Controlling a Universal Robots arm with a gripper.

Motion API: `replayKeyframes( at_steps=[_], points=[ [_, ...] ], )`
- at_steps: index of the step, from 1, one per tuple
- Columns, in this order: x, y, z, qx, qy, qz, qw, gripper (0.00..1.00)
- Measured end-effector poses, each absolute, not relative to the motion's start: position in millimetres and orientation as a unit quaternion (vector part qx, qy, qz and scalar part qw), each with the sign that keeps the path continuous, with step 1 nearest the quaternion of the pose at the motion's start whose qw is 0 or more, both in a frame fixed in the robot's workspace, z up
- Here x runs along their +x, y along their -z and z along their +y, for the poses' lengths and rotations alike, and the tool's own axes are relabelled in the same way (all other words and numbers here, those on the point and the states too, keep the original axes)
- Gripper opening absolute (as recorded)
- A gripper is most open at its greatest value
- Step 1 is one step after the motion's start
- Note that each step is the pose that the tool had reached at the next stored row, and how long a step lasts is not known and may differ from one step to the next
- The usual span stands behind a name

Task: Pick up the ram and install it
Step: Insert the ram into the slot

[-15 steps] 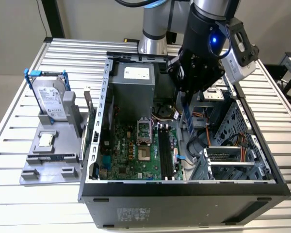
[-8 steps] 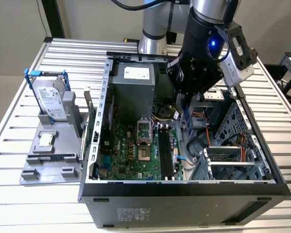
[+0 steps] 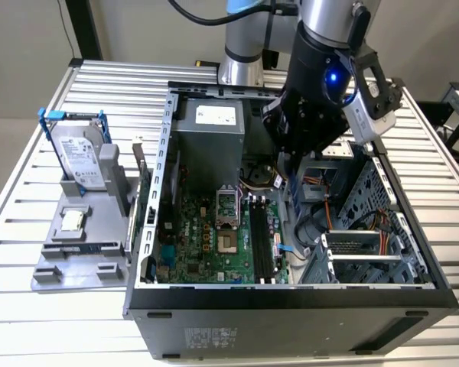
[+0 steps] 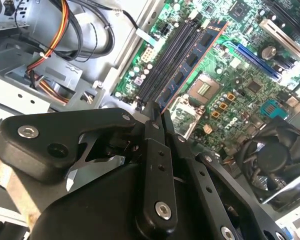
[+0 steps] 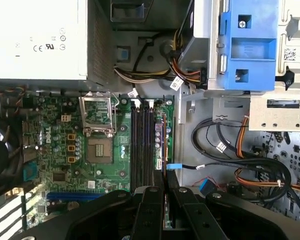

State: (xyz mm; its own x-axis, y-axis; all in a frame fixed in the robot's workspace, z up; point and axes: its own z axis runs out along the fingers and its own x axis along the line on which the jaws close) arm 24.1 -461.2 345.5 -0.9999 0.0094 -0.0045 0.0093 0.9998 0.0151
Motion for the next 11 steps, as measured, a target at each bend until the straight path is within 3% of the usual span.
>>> replayKeyframes(
  at_steps=[11],
  points=[
    [30, -328, -454, 0.011, -0.008, 1.0, 0.002, 0.0]
  ],
)
